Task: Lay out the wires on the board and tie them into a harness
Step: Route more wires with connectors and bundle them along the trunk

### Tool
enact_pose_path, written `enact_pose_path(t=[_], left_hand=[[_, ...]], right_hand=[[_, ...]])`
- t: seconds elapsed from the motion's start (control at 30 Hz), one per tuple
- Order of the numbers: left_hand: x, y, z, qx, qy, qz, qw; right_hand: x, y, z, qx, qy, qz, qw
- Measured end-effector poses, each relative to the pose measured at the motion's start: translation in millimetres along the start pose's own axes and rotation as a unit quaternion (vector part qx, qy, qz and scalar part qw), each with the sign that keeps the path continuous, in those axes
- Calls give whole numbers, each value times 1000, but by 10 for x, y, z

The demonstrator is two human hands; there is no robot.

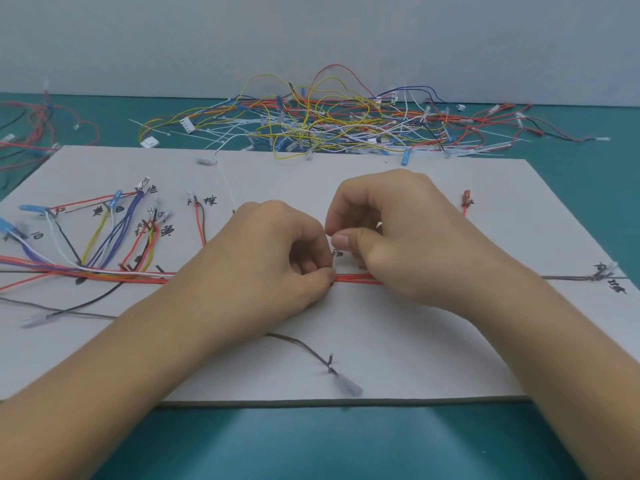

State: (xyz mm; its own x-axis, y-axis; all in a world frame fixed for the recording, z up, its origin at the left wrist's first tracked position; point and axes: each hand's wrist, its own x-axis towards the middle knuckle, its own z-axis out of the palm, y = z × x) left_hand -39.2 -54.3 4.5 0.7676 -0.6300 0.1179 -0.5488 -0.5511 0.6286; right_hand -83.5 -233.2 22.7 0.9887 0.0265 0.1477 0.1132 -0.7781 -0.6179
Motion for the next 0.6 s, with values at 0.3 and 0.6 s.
enact_pose_path(t=[0.3,0.6], left_hand=[[-39,25,34,14,30,-24,999],[-62,5,45,12,30,-28,999]], right_hand=[[72,6,92,-6,24,-22,999],[18,-12,47,-105,-20,18,994]])
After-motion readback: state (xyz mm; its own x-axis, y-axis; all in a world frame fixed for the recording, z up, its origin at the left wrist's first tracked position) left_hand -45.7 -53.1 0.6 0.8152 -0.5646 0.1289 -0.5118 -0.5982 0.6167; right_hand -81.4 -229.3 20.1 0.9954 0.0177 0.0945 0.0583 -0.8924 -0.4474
